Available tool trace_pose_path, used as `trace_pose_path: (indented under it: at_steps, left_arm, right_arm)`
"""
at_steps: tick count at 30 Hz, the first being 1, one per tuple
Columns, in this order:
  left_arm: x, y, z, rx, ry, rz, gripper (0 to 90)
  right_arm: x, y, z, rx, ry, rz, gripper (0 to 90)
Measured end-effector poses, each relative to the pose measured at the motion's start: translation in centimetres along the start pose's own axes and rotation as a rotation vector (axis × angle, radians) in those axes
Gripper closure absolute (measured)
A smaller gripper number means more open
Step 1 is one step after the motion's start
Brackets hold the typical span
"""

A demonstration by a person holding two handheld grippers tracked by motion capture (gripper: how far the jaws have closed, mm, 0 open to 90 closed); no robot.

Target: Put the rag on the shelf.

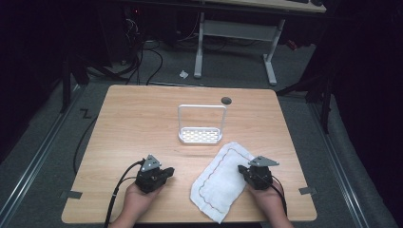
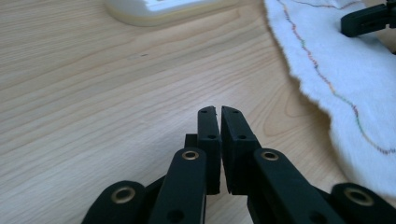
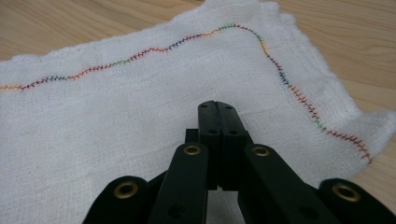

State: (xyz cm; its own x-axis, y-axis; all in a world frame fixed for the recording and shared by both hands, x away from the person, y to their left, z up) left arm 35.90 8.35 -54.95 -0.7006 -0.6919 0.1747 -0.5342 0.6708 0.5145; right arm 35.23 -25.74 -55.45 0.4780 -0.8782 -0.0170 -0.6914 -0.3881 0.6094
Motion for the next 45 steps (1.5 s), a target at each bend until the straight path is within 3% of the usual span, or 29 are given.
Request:
trace_pose_path:
  at_steps: [7,8,9,11,12,15,16,18,20,22,26,29,33,36,38,39,40,43,44,45]
  left_arm:
    - [1.0,-0.9,0.0,-0.015,-0.018,0.018,86.4]
    - [1.2,-1.0,0.1,-0.020,-0.032,0.012,86.3]
    - [1.8,-1.2,0.2,-0.034,-0.077,0.011,86.2]
    - [2.2,-1.4,0.2,-0.035,-0.077,0.026,85.7]
    - [3.0,-1.7,0.3,-0.046,-0.096,0.049,85.6]
    - [4.0,-2.3,0.4,-0.062,-0.113,0.084,85.9]
    - [4.3,-2.5,0.4,-0.067,-0.137,0.079,86.9]
    - [4.5,-2.6,0.4,-0.070,-0.153,0.077,87.4]
    - [4.6,-2.6,0.4,-0.076,-0.160,0.082,88.4]
    - [4.7,-2.5,0.5,-0.082,-0.164,0.093,89.0]
    - [5.2,-2.2,0.8,-0.099,-0.164,0.118,89.3]
    - [6.0,-1.4,1.4,-0.112,-0.166,0.146,89.3]
    - [6.4,0.3,2.4,-0.132,-0.154,0.165,88.6]
    - [5.6,1.0,2.3,-0.111,-0.137,0.148,84.2]
    - [5.2,1.0,2.1,-0.096,-0.129,0.135,81.4]
    - [4.7,1.1,1.8,-0.082,-0.113,0.121,78.9]
    - [3.5,1.0,1.1,-0.038,-0.069,0.079,74.5]
    - [2.4,0.4,0.3,-0.007,-0.044,0.043,66.7]
    - [1.6,-0.7,-0.5,0.010,-0.045,-0.004,64.1]
    - [1.2,-1.5,-0.8,0.013,-0.048,-0.024,62.8]
  right_arm:
    - [-3.2,-0.8,-0.5,-0.006,0.054,-0.083,90.0]
    - [-3.6,-1.0,-0.6,-0.005,0.071,-0.092,90.0]
    - [-4.0,-1.1,-0.7,-0.003,0.079,-0.099,90.0]
    - [-4.6,-1.3,-0.8,-0.003,0.094,-0.113,90.0]
    - [-4.8,-1.4,-0.8,-0.002,0.095,-0.118,90.0]
    - [-5.0,-1.5,-1.0,-0.005,0.106,-0.121,90.0]
    - [-5.0,-1.4,-1.0,-0.004,0.112,-0.111,90.0]
    - [-4.5,-0.5,-1.1,0.024,0.113,-0.052,90.0]
    - [-3.7,0.4,-0.9,0.040,0.076,-0.018,90.0]
    - [-2.8,0.7,-0.3,0.008,0.047,0.003,90.0]
    - [-2.5,0.2,0.0,-0.014,0.040,-0.006,90.0]
    - [-3.2,-0.5,-0.6,-0.016,0.061,-0.020,90.0]
    - [-5.0,-2.3,-1.6,-0.005,0.089,-0.103,90.0]
    - [-6.0,-2.6,-1.9,-0.001,0.144,-0.101,90.0]
    - [-6.1,-2.6,-1.9,-0.001,0.143,-0.103,89.6]
    - [-6.0,-2.2,-2.0,0.025,0.133,-0.119,86.4]
    - [-5.8,-1.9,-2.0,0.035,0.127,-0.116,85.2]
    - [-5.1,-1.3,-1.9,0.054,0.100,-0.099,83.0]
    - [-4.8,-1.2,-1.8,0.055,0.091,-0.097,82.3]
    - [-4.6,-1.1,-1.7,0.056,0.083,-0.092,81.7]
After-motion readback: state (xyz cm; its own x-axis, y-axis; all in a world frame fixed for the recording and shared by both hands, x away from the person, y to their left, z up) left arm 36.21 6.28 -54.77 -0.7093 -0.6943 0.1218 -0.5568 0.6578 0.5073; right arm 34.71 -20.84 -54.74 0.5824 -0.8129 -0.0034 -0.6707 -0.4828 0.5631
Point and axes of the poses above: each handheld gripper's, and its own axes: y roughly backward along the jaws, z roughly out of its underside, x roughly to its right, the point moved 3 cm from there along -y, roughly forward along the jaws, and after that the axes turned 4 degrees about x, right-handed, at the moved point
